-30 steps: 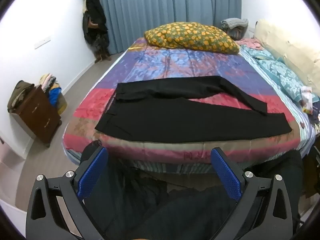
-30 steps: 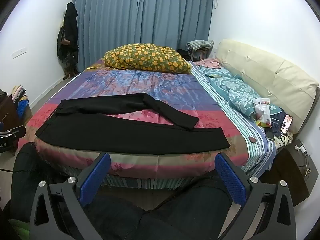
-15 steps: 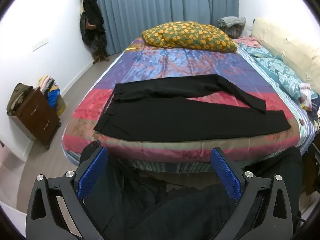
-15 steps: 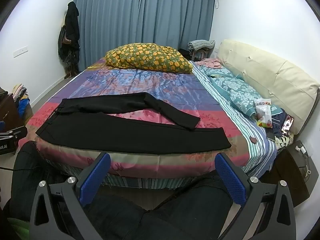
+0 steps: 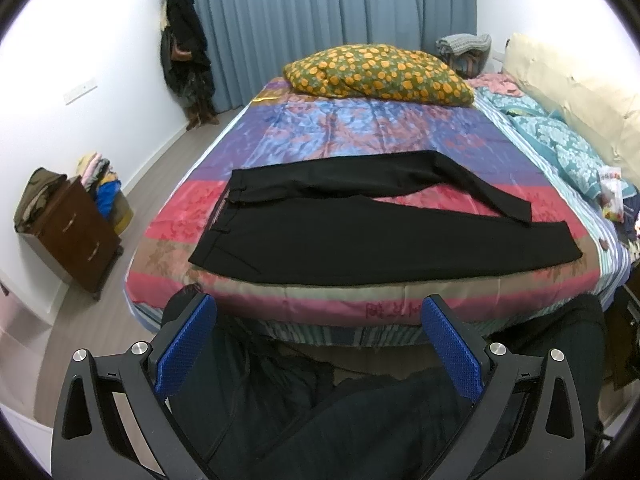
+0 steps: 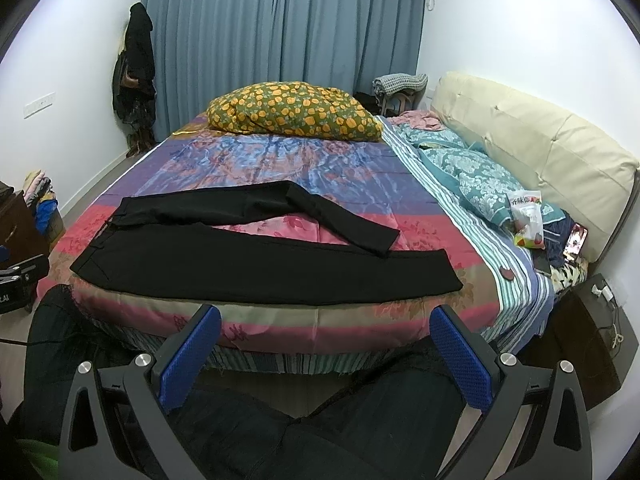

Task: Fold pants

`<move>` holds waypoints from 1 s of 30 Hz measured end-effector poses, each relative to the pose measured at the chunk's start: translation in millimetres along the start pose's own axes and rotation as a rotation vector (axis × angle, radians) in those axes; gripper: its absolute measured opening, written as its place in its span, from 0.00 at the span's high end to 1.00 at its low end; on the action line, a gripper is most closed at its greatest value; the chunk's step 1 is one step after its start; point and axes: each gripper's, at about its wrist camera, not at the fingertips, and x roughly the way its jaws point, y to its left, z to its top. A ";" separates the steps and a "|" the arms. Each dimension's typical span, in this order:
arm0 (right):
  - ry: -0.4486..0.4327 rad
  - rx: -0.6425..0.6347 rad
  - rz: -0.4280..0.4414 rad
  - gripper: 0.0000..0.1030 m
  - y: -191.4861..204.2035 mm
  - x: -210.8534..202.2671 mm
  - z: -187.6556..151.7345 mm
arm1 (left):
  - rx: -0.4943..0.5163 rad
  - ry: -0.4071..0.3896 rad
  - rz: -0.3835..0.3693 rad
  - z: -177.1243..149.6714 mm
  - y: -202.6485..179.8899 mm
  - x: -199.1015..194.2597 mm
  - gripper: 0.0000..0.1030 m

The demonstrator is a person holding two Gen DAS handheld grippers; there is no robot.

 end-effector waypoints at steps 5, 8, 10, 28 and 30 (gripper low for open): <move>-0.004 0.001 -0.001 0.00 -0.7 -1.8 0.5 | 0.007 0.000 0.000 0.9 1.2 1.3 0.01; -0.004 0.006 -0.003 0.00 -1.2 -2.4 0.8 | 0.011 -0.005 0.003 5.0 0.1 -0.8 0.01; -0.003 0.010 -0.003 0.00 -1.9 -2.8 0.8 | 0.011 -0.009 0.006 6.1 0.6 -1.6 0.01; 0.001 0.002 -0.001 0.00 -2.5 -1.3 3.7 | 0.013 -0.008 0.007 5.2 1.3 -0.1 0.01; 0.002 0.002 -0.001 0.00 -1.7 -1.1 3.4 | 0.015 -0.009 0.006 4.2 0.9 -0.1 0.01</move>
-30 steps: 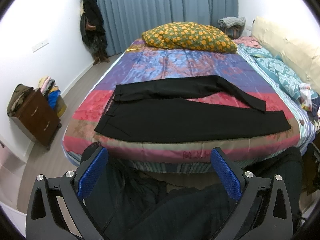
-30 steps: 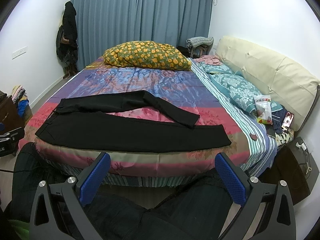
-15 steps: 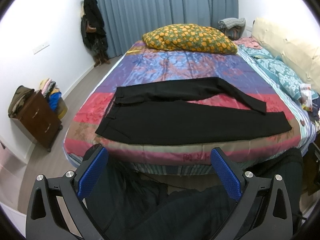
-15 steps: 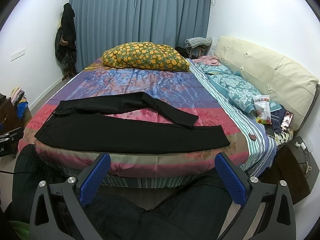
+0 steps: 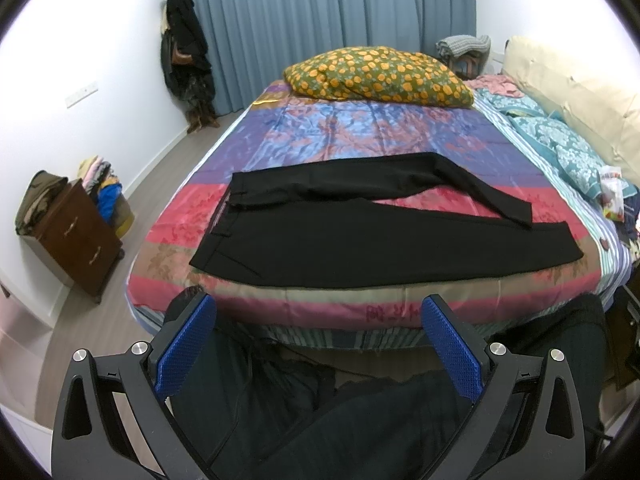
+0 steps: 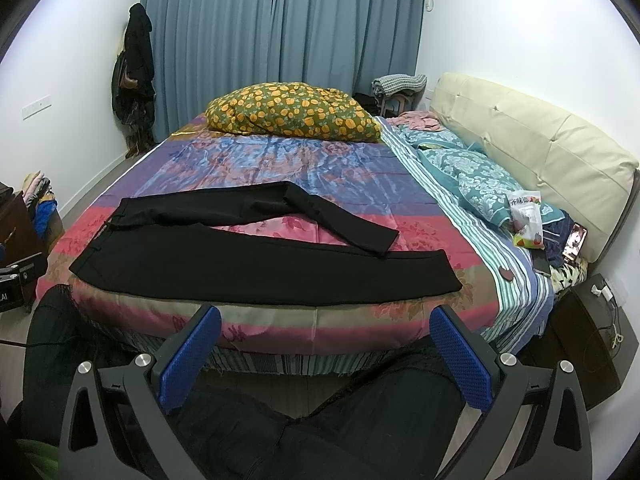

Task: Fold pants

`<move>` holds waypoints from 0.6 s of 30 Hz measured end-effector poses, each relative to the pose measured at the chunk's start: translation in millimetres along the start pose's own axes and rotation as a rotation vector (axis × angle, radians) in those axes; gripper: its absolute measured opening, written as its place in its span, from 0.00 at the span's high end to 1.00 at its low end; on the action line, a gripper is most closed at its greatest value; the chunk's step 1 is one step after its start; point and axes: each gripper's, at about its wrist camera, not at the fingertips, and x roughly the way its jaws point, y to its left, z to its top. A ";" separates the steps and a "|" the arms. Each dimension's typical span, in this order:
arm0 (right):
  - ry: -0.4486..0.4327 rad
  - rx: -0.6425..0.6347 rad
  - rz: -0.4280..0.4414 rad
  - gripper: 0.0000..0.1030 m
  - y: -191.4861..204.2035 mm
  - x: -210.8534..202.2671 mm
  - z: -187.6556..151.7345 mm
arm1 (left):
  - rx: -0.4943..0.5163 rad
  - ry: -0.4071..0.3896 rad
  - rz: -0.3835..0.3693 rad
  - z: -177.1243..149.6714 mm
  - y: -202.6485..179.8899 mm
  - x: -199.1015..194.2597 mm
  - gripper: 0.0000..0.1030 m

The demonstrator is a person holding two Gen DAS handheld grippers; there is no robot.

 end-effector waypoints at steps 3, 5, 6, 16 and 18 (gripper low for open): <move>0.000 -0.001 -0.001 0.00 0.5 0.1 -0.7 | 0.000 0.000 -0.001 -0.8 0.0 0.2 0.01; 0.000 -0.001 -0.001 0.00 0.5 0.0 -0.8 | -0.001 -0.001 0.000 -0.7 -0.8 -0.2 0.01; -0.001 -0.001 -0.001 0.00 0.8 0.1 -1.1 | -0.001 -0.001 0.001 -0.8 -0.6 -0.1 0.01; -0.003 -0.001 -0.001 0.00 1.5 0.7 -1.8 | 0.000 -0.001 0.001 -0.6 0.0 0.1 0.01; -0.002 -0.002 -0.001 0.00 1.8 0.8 -2.0 | -0.001 -0.002 0.001 -2.6 -0.2 0.2 0.01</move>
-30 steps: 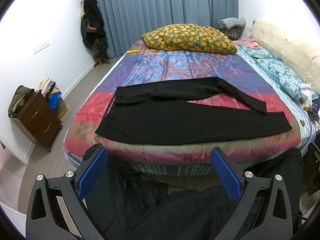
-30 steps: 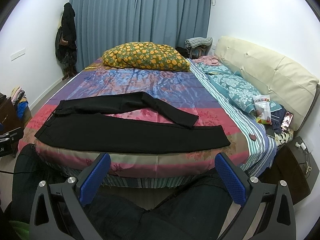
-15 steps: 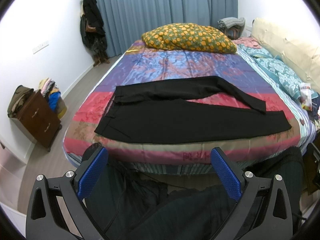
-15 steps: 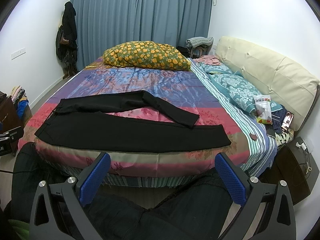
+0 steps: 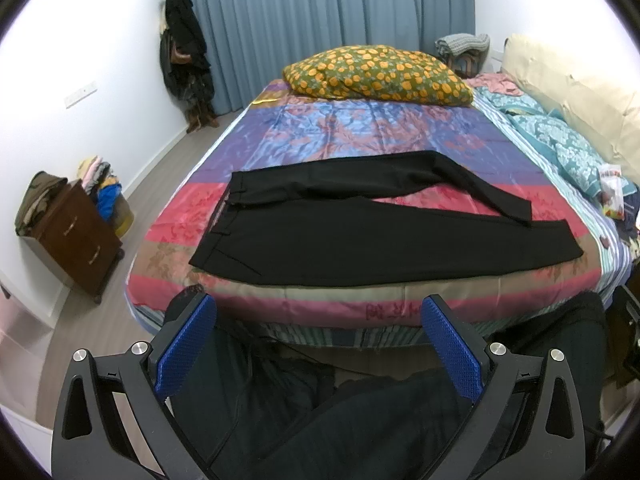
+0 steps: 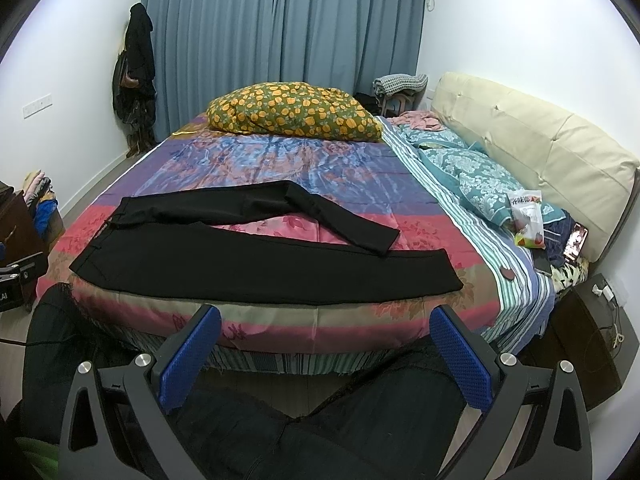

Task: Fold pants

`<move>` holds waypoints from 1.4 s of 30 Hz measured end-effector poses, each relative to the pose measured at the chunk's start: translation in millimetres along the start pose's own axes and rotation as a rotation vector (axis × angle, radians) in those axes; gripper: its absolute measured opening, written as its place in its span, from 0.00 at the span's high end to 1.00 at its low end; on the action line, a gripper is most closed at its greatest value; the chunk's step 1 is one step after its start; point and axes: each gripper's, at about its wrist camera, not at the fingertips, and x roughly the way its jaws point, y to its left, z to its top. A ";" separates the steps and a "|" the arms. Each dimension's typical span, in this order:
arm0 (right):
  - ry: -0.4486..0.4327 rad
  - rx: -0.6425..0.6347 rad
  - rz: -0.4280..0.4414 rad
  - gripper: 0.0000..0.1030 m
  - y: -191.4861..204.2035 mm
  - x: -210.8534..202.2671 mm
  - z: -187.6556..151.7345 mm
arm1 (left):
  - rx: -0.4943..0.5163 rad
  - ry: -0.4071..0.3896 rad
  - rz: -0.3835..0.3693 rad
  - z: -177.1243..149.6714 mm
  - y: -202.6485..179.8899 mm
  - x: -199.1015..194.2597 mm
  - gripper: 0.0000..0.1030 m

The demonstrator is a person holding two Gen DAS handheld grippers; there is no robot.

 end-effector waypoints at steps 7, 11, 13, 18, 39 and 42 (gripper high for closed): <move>-0.003 -0.014 0.001 0.00 4.2 1.6 -5.5 | -0.001 -0.003 0.003 -3.2 -0.7 -0.9 0.01; 0.000 -0.014 0.003 0.00 4.2 2.8 -5.4 | 0.000 -0.002 0.003 -3.2 -0.7 -0.9 0.01; 0.000 -0.015 0.003 0.00 4.4 3.0 -5.7 | 0.001 -0.002 0.003 -3.9 -0.6 -1.2 0.01; -0.001 -0.015 0.004 0.00 4.9 3.1 -5.9 | 0.000 -0.002 0.003 -3.7 -0.5 -1.0 0.01; -0.017 -0.034 0.040 0.00 12.9 1.9 -3.7 | 0.004 -0.002 0.004 -3.5 -0.4 -1.4 0.01; -0.017 -0.033 0.041 0.00 13.1 1.7 -3.6 | 0.003 -0.003 0.005 -3.4 -0.4 -1.5 0.01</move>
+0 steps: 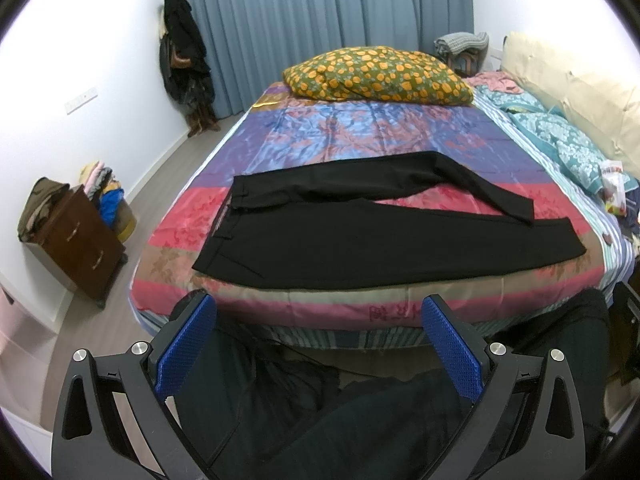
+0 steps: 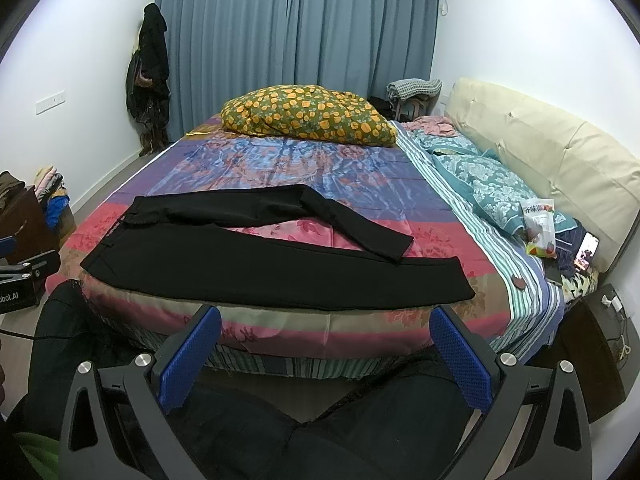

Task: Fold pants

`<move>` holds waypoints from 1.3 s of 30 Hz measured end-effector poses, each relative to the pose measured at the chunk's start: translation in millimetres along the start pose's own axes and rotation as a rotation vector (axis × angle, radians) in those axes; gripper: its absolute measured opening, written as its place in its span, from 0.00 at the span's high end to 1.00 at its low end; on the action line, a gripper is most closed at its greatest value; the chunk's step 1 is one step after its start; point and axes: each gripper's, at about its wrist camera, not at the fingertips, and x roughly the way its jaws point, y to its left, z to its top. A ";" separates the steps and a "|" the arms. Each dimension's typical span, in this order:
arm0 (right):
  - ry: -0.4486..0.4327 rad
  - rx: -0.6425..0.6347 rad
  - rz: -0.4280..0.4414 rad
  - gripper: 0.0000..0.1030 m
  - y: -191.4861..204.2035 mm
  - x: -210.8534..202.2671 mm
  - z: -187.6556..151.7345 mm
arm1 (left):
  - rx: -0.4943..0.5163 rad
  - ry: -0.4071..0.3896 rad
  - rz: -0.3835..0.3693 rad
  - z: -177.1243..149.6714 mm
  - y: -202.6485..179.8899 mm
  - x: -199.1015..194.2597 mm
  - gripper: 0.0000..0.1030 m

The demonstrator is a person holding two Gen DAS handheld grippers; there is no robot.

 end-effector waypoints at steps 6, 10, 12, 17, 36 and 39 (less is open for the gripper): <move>0.002 0.000 -0.001 0.00 -1.3 0.4 0.8 | 0.001 0.002 -0.001 0.7 0.2 0.5 0.01; 0.004 0.000 0.000 0.00 -0.6 -0.1 0.1 | 0.001 0.002 0.000 0.2 0.1 0.4 0.01; 0.004 0.001 0.000 0.00 -0.5 0.1 0.2 | 0.001 0.001 0.000 0.4 -0.5 0.2 0.01; 0.012 -0.004 -0.006 0.00 2.6 0.7 -1.0 | -0.003 0.006 -0.003 0.6 1.4 1.2 0.01; 0.023 -0.015 -0.003 0.00 0.6 3.1 -0.9 | 0.010 0.005 -0.011 -0.7 2.9 0.6 0.01; 0.028 -0.017 -0.003 0.00 1.2 4.5 -1.0 | 0.014 0.024 -0.014 -0.9 1.1 3.9 0.01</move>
